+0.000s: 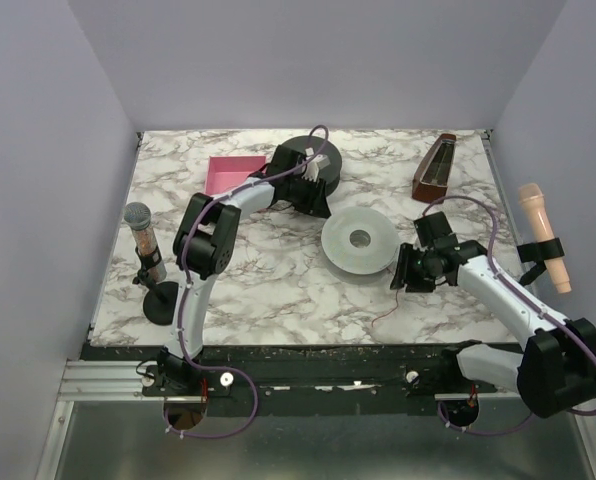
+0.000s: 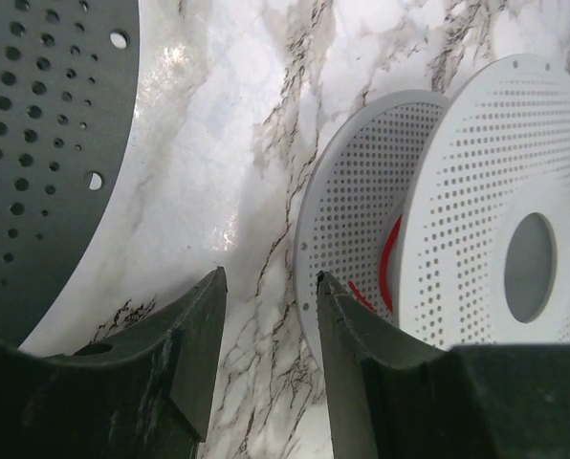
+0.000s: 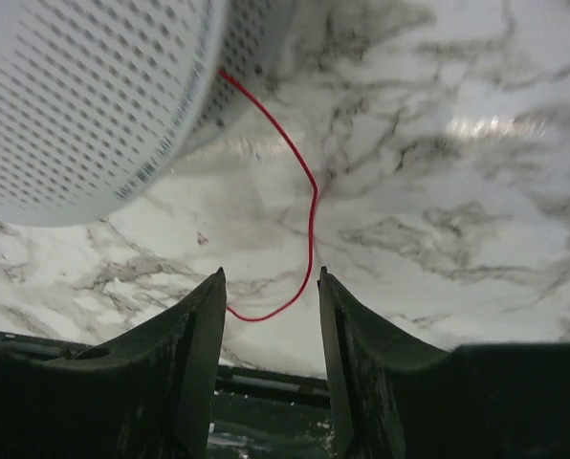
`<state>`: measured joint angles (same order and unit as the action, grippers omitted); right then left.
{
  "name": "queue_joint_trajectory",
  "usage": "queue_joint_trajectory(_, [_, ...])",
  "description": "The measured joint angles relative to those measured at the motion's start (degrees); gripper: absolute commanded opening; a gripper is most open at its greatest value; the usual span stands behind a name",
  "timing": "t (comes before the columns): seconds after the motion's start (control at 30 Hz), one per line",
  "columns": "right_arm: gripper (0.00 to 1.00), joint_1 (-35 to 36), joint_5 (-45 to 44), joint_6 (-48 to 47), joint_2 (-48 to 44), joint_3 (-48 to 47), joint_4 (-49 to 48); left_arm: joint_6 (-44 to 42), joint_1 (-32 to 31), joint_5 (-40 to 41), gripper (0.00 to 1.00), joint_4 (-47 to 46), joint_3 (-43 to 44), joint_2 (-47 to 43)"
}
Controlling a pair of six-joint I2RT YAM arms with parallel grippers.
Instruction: Wrap the cables
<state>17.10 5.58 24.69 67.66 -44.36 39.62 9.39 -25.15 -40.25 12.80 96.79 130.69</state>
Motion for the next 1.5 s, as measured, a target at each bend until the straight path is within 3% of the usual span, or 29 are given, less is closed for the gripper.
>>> queue_joint_trajectory(0.43, [0.52,4.6,-0.2,12.8,3.8,8.8,0.7,0.0,-0.1,-2.7,0.53,1.2,0.3,-4.9])
queue_joint_trajectory(0.5, [0.42,4.6,-0.3,13.3,4.6,9.3,0.7,-0.4,-0.2,-2.9,0.53,2.6,1.2,-5.0])
queue_joint_trajectory(0.6, [0.12,4.6,-0.6,13.8,4.2,9.4,0.2,-1.5,-0.4,-2.9,0.53,4.7,3.1,-5.0])
queue_joint_trajectory(0.67, [0.01,4.5,-0.6,14.1,4.5,9.6,-0.7,-2.1,-0.6,-3.3,0.52,5.8,4.2,-5.1])
queue_joint_trajectory(0.97, [0.01,-2.8,-1.7,12.7,3.6,9.3,-2.7,-8.1,-2.3,-5.1,0.52,13.0,5.0,-8.5])
queue_joint_trajectory(1.27, [0.01,-11.8,-1.9,3.2,14.0,-6.8,-4.5,-13.8,-4.2,-4.5,0.52,16.8,5.7,-8.8])
queue_joint_trajectory(1.5, [0.01,-13.0,-1.9,-1.5,21.1,-18.0,-4.0,-17.1,-5.2,-2.8,0.52,18.1,4.2,-8.8])
